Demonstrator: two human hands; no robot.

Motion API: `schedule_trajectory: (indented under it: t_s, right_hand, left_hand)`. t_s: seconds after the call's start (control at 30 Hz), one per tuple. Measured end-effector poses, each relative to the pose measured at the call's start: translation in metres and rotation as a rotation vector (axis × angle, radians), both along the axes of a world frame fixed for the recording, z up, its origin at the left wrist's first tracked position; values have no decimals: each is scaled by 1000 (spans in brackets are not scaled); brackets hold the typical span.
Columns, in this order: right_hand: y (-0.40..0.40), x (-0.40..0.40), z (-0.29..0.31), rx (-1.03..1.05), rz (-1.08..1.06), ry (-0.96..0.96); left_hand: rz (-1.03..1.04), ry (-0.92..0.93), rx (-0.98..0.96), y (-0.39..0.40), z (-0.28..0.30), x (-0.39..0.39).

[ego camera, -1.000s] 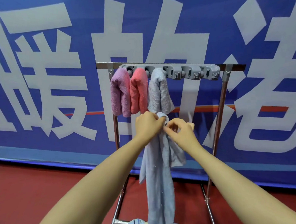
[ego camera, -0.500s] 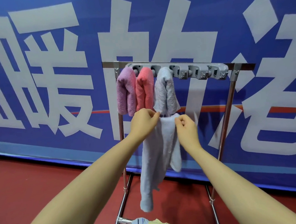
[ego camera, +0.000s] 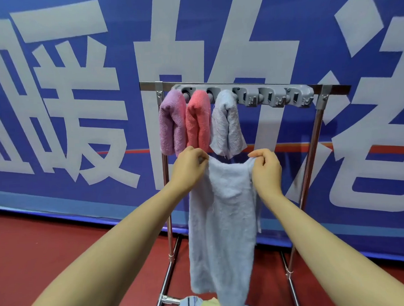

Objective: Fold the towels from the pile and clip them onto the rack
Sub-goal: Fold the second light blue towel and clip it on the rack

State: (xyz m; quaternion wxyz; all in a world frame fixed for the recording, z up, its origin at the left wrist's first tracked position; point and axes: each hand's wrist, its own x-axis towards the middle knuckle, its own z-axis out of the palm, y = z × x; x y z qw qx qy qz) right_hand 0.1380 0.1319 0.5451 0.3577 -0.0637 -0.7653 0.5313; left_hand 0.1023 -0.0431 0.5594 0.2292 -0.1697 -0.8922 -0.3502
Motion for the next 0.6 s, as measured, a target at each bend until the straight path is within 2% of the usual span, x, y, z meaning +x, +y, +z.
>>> schedule_trajectory:
  t_s: [0.1, 0.17, 0.23, 0.33, 0.47, 0.6]
  right_hand:
    - [-6, -2, -6, 144, 144, -86]
    - [-14, -4, -12, 311, 259, -209]
    - [-20, -8, -17, 431, 277, -264]
    - [-25, -8, -12, 396, 249, -156]
    - [-21, -7, -7, 337, 338, -116]
    - [-21, -4, -9, 291, 315, -147]
  left_hand:
    - [-45, 35, -4, 7, 5, 5]
    - [-124, 47, -31, 16, 11, 10]
    - [-213, 20, -48, 23, 17, 16]
    - [-283, 3, -58, 23, 20, 20]
    - [-313, -33, 32, 10, 13, 16]
    - [-385, -170, 226, 5, 2, 15]
